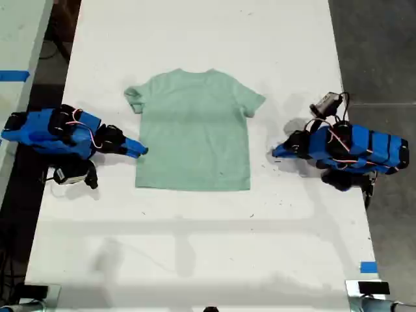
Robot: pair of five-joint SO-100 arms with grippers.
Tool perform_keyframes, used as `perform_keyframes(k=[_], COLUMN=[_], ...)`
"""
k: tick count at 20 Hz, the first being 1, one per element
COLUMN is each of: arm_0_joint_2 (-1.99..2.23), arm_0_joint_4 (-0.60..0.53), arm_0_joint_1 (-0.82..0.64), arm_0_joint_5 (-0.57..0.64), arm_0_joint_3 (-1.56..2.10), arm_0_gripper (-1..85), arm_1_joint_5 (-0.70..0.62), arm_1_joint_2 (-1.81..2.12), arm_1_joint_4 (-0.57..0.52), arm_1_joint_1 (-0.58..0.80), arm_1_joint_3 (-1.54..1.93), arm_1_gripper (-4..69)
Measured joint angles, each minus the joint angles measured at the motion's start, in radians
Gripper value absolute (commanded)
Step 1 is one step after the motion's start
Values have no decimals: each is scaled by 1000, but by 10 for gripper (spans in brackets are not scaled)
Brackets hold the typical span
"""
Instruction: Fold t shirt
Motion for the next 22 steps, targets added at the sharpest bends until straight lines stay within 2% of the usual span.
perform_keyframes(k=[3, 5, 6, 9, 12, 14, 17, 22], arm_0_joint_2=[0, 0, 0, 0, 0, 0, 0, 0], arm_0_joint_4=[0, 0, 0, 0, 0, 0, 0, 0], arm_0_joint_1=[0, 0, 0, 0, 0, 0, 0, 0], arm_0_joint_5=[0, 0, 0, 0, 0, 0, 0, 0], arm_0_joint_3=[0, 0, 0, 0, 0, 0, 0, 0], arm_0_gripper=[135, 135, 135, 135, 136, 137, 137, 137], arm_1_joint_5=[-67, -172, -255, -514, -684, -739, -758, -799], arm_1_joint_2=[0, -66, -158, -686, -1223, -1508, -1845, -2105], arm_1_joint_4=[11, 67, 86, 120, 94, 61, 31, -41], arm_1_joint_1=[23, 129, 212, 476, 615, 673, 675, 683], arm_1_joint_3=[-8, -104, -206, -669, -1062, -1261, -1465, -1586], arm_1_gripper=[139, 194, 198, 209, 206, 201, 198, 198])
